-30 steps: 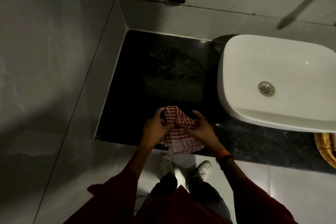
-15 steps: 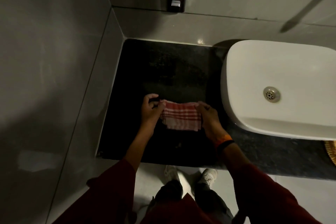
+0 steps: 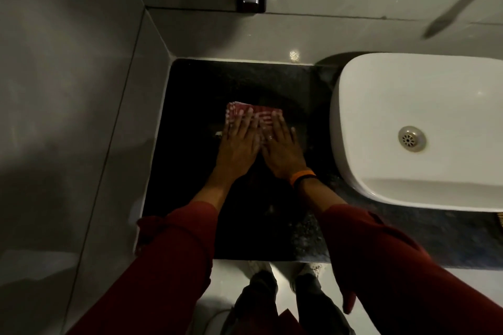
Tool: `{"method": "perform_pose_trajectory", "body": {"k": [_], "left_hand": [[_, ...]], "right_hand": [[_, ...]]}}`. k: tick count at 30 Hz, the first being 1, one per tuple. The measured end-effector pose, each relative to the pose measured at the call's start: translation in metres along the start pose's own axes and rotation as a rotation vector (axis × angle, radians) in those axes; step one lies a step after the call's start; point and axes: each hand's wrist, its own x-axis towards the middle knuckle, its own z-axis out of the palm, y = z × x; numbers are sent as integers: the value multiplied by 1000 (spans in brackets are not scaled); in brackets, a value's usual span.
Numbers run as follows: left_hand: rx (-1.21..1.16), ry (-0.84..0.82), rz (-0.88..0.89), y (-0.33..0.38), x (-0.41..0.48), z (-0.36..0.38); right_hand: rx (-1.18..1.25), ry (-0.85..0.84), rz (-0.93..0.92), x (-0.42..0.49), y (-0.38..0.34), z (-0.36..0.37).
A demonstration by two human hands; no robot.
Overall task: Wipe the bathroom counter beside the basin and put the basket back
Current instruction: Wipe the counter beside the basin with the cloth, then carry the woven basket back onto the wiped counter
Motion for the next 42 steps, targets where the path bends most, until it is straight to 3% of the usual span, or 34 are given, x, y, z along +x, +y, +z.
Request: {"method": "perform_pose_trajectory", "body": {"k": [4, 8, 11, 19, 23, 30, 35, 39, 42], "left_hand": [[-29, -31, 8, -5, 4, -4], [-172, 136, -54, 9, -27, -12], [-202, 190, -17, 47, -69, -2], [-303, 127, 128, 227, -132, 26], [-298, 105, 189, 326, -115, 25], [-397, 155, 259, 502, -52, -3], [-544, 68, 111, 589, -9, -20], [-650, 18, -79, 628, 14, -18], [-796, -15, -190, 634, 21, -15]], "right_hand": [[-56, 26, -26, -2, 9, -3], [87, 203, -18, -50, 13, -3], [50, 252, -48, -112, 33, 12], [-95, 298, 79, -262, 163, 26], [-127, 347, 163, -305, 247, -1], [-76, 613, 262, -362, 409, -80], [19, 664, 529, -374, 509, -131], [365, 546, 720, -373, 557, -146], [532, 535, 733, -377, 568, -149]]}}
